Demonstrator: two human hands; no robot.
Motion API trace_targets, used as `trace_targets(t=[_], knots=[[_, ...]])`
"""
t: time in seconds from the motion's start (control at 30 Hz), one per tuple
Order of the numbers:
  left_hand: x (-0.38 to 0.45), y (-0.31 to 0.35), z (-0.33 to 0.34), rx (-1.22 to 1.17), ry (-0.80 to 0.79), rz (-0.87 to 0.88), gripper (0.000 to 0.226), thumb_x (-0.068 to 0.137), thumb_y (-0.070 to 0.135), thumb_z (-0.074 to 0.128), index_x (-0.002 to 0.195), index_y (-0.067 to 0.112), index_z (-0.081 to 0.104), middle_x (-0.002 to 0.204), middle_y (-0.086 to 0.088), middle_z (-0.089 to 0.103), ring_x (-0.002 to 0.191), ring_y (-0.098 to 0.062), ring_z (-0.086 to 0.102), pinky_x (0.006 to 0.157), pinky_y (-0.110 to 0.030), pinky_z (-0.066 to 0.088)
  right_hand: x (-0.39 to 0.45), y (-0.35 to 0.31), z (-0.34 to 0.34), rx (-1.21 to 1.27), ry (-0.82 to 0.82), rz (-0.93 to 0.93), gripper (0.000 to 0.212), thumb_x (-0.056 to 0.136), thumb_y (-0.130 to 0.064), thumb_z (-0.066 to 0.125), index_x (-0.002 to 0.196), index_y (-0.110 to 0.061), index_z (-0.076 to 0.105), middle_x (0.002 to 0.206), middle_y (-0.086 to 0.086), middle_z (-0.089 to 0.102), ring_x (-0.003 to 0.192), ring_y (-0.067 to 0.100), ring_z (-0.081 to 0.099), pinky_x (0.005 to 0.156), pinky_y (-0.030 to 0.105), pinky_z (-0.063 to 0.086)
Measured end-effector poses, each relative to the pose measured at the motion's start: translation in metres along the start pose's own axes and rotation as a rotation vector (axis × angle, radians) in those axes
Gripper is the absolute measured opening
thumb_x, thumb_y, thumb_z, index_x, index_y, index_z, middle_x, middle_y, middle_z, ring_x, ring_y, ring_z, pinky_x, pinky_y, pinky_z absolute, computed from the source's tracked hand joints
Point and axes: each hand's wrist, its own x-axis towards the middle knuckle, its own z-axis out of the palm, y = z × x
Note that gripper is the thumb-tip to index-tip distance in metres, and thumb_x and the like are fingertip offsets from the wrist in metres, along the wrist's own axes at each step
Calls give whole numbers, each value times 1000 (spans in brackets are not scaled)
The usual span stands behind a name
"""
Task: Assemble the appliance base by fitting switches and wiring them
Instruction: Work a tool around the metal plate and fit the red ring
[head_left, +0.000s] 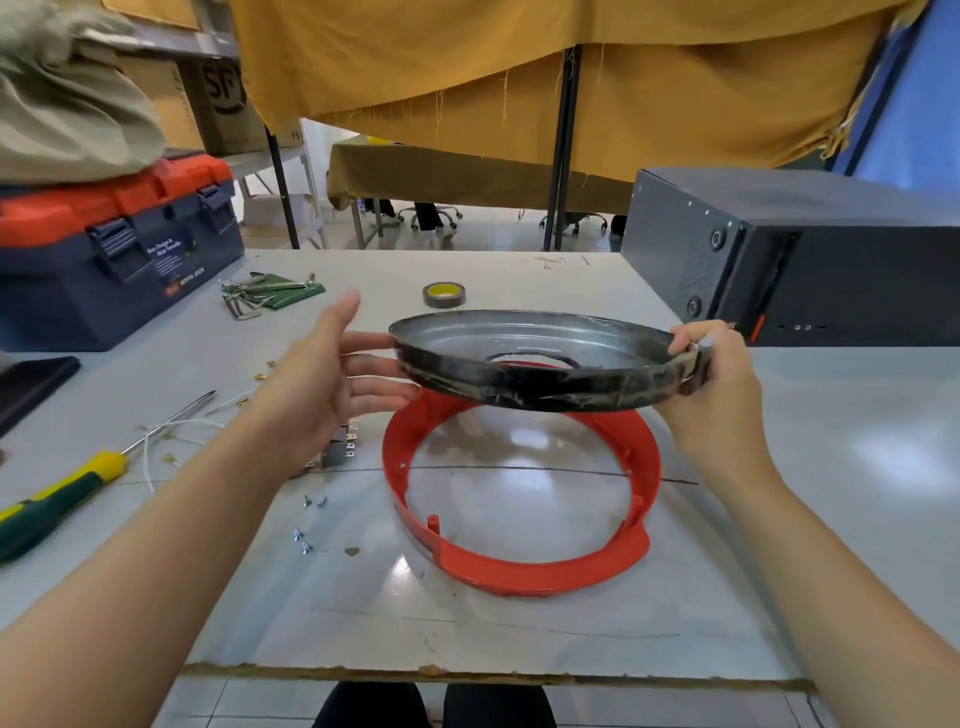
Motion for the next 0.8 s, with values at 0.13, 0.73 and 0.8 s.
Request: trace_targets(t=[0.13, 0.73, 0.8], knots=[[-6, -2, -1, 21, -34, 76, 18, 90, 19, 59, 84, 6, 69, 72, -12, 72, 52, -18, 67, 50, -20, 54, -2, -6, 1, 18, -47, -52, 53, 69, 12, 70, 81, -34, 44, 106, 9, 49, 67, -3, 44, 59, 9, 36], [-9, -12, -15, 132, -9, 262, 34, 86, 1, 60, 109, 26, 61, 80, -3, 75, 59, -17, 69, 56, -19, 54, 10, 0, 0, 329, -53, 316, 22, 92, -13, 57, 105, -29, 63, 97, -11, 64, 67, -12, 56, 59, 5, 41], [-10, -11, -18, 143, -73, 310, 38, 85, 0, 62, 117, 20, 58, 94, -3, 75, 73, -18, 72, 62, -21, 55, 11, -3, -1, 334, -39, 320, 22, 91, -10, 57, 102, -27, 66, 83, -13, 63, 64, -10, 56, 55, 2, 39]])
